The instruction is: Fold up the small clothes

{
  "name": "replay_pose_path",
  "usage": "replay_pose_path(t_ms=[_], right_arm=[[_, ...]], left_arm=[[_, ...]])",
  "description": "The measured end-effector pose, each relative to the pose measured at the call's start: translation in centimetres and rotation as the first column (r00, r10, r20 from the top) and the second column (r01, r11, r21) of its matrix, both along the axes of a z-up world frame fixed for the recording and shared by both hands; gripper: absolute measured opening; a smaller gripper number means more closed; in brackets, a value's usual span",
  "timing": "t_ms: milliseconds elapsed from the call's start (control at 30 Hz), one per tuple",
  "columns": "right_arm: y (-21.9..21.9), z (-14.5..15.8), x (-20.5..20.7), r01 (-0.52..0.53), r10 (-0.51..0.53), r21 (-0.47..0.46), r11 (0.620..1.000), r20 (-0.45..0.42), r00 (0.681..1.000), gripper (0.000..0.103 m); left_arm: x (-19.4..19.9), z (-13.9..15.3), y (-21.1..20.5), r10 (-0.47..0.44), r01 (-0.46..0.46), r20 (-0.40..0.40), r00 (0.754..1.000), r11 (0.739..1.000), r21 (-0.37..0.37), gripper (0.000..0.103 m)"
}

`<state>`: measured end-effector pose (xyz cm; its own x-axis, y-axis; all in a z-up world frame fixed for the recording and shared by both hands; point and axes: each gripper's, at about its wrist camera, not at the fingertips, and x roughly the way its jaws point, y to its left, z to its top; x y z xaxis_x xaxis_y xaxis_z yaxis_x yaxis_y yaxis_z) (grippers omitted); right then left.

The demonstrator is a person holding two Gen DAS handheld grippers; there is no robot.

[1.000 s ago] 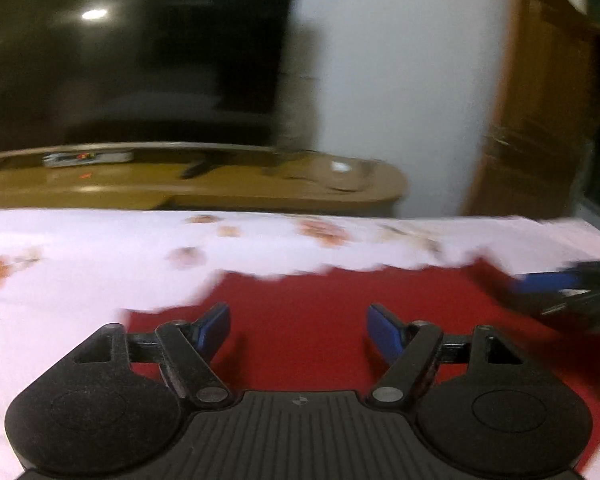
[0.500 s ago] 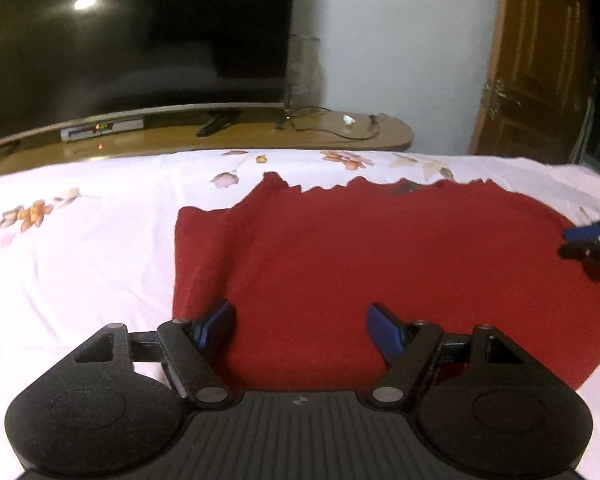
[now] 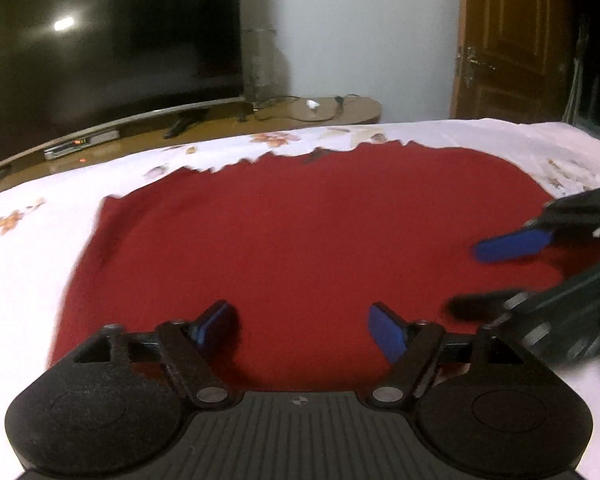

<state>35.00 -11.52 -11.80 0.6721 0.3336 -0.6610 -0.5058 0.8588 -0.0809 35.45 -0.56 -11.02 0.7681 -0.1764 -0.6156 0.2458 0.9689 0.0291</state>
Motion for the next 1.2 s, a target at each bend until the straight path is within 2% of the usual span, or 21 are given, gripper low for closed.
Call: replay_pose_path(t_ms=[167,267,333,433,467,533,567,633,667,700,767,867,933,1000,1067,1200], right_arm=[[-5.8,0.5,-2.1,0.07,-0.07,-0.031,0.997,0.009,0.998,0.06],[-11.2,0.5,-3.4,0.168,-0.168,-0.007,0.986,-0.017,0.986,0.062],[-13.3,0.4,-3.4,0.213,-0.211,0.038,0.976,-0.043,0.977,0.062],[-12.6,0.2,-3.5,0.215,-0.214,0.0,0.977,-0.018,0.977,0.062],[-12.1,0.4,-3.2,0.224,-0.224,-0.008,0.975,-0.019,0.974,0.058],[-11.3,1.5,-3.1,0.251,-0.251,0.024,0.968,-0.007,0.968,0.052],[-10.9,2.0,-3.4,0.254,-0.255,0.053,0.966,0.015,0.967,0.052],[-9.9,2.5,-4.0,0.247,-0.25,0.062,0.967,0.05,0.967,0.052],[-9.5,1.9,-3.6,0.26,-0.261,0.041,0.965,0.026,0.965,0.051],[-9.5,0.7,-3.1,0.28,-0.28,0.006,0.96,-0.034,0.959,0.052],[-9.9,0.4,-3.0,0.303,-0.302,0.04,0.952,-0.048,0.952,0.053],[-10.0,1.7,-4.0,0.311,-0.311,0.065,0.948,-0.01,0.95,0.054],[-10.1,2.3,-4.9,0.303,-0.305,0.094,0.948,0.013,0.952,0.055],[-9.8,2.5,-5.2,0.306,-0.31,0.121,0.944,0.014,0.951,0.055],[-9.4,2.8,-5.7,0.296,-0.302,0.164,0.941,0.011,0.953,0.055],[-7.2,4.0,-6.2,0.285,-0.291,0.235,0.93,-0.007,0.957,0.052]], left_arm=[[-1.7,-0.1,4.8,0.093,-0.093,-0.009,0.996,0.995,-0.025,0.082],[-2.3,-0.3,6.7,0.107,-0.108,-0.017,0.994,0.993,-0.045,0.082],[-2.2,-0.5,6.6,0.107,-0.107,-0.017,0.994,0.994,-0.029,0.082],[-1.8,0.0,6.0,0.125,-0.125,-0.026,0.992,0.992,-0.003,0.083],[-1.8,0.5,5.8,0.134,-0.134,-0.02,0.991,0.991,0.0,0.083],[-2.7,1.4,5.3,0.137,-0.137,0.003,0.99,0.99,-0.01,0.083],[-2.9,1.3,5.2,0.134,-0.134,0.006,0.991,0.991,-0.009,0.083],[-2.3,0.0,5.2,0.158,-0.157,-0.055,0.986,0.987,0.014,0.086],[-2.3,-0.1,5.5,0.162,-0.162,-0.047,0.986,0.987,-0.015,0.087],[-2.2,0.0,5.7,0.165,-0.167,-0.055,0.985,0.986,-0.026,0.087],[-2.6,1.0,5.8,0.183,-0.185,-0.063,0.981,0.982,-0.035,0.087],[-4.5,2.1,7.1,0.22,-0.225,-0.06,0.974,0.967,-0.115,0.087],[-5.4,1.8,8.5,0.263,-0.281,-0.11,0.958,0.937,-0.207,0.087],[-6.1,0.9,9.9,0.278,-0.33,-0.192,0.941,0.881,-0.339,0.087],[-6.4,-0.4,11.0,0.286,-0.371,-0.243,0.927,0.798,-0.475,0.087],[-5.6,-1.9,12.8,0.316,-0.437,-0.303,0.899,0.643,-0.629,0.087]])
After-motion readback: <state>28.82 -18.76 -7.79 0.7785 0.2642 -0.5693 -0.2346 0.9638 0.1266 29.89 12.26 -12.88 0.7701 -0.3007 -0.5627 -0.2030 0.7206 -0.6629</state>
